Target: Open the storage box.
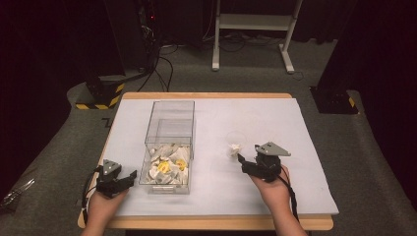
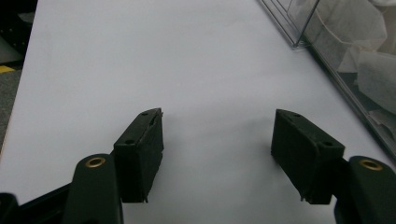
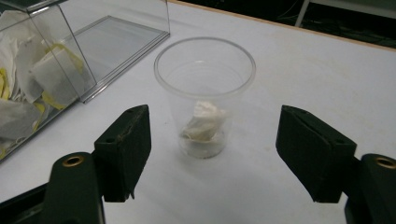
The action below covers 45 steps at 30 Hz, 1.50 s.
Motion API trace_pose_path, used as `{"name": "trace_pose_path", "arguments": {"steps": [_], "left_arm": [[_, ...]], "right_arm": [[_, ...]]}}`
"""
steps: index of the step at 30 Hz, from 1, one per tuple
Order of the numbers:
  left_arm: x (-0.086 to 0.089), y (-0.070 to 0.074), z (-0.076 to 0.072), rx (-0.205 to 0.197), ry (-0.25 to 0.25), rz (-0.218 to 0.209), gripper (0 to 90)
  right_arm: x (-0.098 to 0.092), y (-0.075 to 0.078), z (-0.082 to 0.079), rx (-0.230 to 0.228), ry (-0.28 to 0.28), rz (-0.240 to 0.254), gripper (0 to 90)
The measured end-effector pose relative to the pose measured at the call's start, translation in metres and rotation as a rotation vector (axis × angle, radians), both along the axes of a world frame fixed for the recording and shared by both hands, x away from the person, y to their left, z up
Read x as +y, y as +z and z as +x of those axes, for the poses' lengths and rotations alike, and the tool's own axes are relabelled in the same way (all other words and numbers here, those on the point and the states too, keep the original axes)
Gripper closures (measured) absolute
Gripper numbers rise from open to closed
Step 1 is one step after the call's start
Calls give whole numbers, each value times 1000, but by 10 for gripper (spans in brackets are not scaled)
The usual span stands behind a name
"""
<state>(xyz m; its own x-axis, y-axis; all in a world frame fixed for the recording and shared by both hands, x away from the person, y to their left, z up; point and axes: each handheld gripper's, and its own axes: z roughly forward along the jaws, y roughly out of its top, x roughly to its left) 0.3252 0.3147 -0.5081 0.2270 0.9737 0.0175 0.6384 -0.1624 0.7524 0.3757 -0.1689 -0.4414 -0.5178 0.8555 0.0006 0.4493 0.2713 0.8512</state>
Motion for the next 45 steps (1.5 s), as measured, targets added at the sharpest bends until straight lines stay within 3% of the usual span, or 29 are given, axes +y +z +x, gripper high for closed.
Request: {"name": "trace_pose_path", "arguments": {"steps": [14,26,29,32,40,45], "left_arm": [[-1,0,0,-4,-2,-3,372],[-1,0,-1,-9,-6,-3,393],[-2,0,-1,-10,-5,1,395],[-1,2,-3,-14,-7,10,401],[4,10,-20,-40,-33,-47,405],[5,22,-28,-68,-54,-41,406]], "right_arm": [[-22,-42,-14,84,-36,-45,259],[-29,-61,-25,130,-49,-104,264],[-31,-60,-26,111,-57,-98,283],[-32,-60,-25,126,-65,-84,287],[-32,-61,-23,136,-62,-92,303],[-33,-61,-23,143,-72,-80,291]]}}
